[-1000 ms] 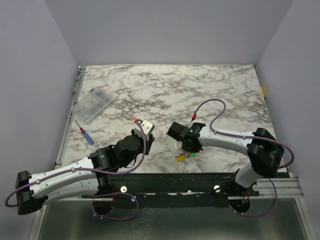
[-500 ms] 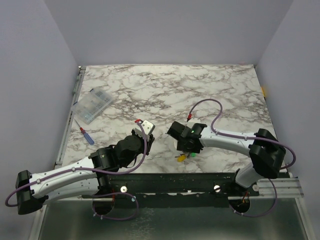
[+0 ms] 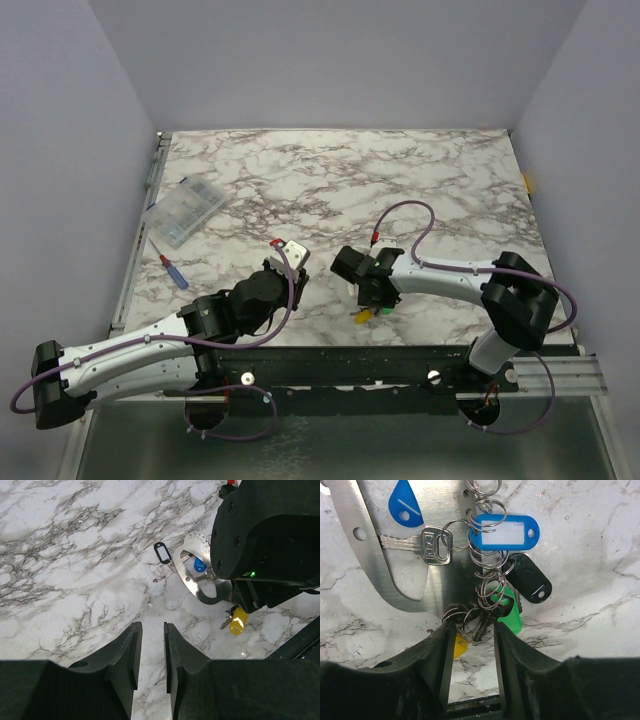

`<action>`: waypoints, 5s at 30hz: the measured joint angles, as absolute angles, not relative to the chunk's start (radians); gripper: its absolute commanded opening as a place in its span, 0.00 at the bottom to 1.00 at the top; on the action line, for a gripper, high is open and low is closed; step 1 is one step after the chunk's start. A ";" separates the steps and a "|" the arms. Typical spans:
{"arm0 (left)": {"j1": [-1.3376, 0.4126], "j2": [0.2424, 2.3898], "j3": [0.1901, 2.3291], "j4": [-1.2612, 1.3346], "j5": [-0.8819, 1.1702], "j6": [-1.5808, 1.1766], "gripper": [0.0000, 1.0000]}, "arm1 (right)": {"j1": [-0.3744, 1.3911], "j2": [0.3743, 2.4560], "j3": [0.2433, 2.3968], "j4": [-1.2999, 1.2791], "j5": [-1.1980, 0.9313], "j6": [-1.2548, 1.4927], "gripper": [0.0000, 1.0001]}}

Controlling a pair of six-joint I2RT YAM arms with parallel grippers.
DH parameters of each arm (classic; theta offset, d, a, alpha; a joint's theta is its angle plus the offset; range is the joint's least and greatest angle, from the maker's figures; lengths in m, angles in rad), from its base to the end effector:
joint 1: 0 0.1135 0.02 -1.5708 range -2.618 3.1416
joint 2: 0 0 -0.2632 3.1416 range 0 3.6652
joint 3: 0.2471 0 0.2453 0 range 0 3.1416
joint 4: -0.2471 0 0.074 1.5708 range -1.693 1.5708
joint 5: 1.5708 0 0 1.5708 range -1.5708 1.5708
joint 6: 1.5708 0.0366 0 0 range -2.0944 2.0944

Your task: Put the keys on the keyring

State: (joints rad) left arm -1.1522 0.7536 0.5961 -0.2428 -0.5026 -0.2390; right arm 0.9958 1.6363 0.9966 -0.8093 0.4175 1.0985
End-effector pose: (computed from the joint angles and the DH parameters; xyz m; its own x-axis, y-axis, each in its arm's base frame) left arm 0.0852 -0.1482 0.2742 -0.3007 0.1657 -0.9392 0.5652 0.8242 -0.0356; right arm 0.1631 0.2243 0.1756 -0.9048 0.1006 -0.4137 0.1439 0.9867 -0.0749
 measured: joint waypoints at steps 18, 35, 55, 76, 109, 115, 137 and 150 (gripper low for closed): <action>-1.152 0.748 0.594 -0.246 -0.503 -0.241 0.30 | 0.996 1.659 0.997 -0.813 0.443 1.087 0.29; -1.152 0.748 0.594 -0.250 -0.503 -0.244 0.30 | 0.996 1.642 0.994 -0.807 0.463 1.064 0.21; -1.152 0.759 0.593 -0.253 -0.503 -0.246 0.30 | 0.996 1.637 0.969 -0.761 0.487 1.032 0.01; -1.152 0.759 0.592 -0.251 -0.468 -0.245 0.33 | 0.996 1.402 0.972 -0.677 0.446 0.826 0.01; -1.152 0.481 0.549 -0.244 -0.699 -0.195 0.45 | 0.996 1.863 1.389 -0.457 0.210 0.672 0.55; -1.152 0.545 0.550 -0.245 -0.698 -0.138 0.46 | 0.991 1.758 1.237 -0.490 0.279 0.683 0.54; -0.798 1.267 0.718 -0.162 -0.218 -0.433 0.42 | 0.683 1.479 0.973 -0.449 0.313 0.640 0.54; -0.726 1.572 0.863 -0.141 0.030 -0.469 0.34 | 0.618 1.366 0.846 -0.402 0.287 0.590 0.54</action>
State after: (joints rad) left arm -0.7261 1.5719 0.8631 -0.1406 0.0299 -0.4690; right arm 0.6178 1.3659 0.8463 -0.4019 0.2874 0.5900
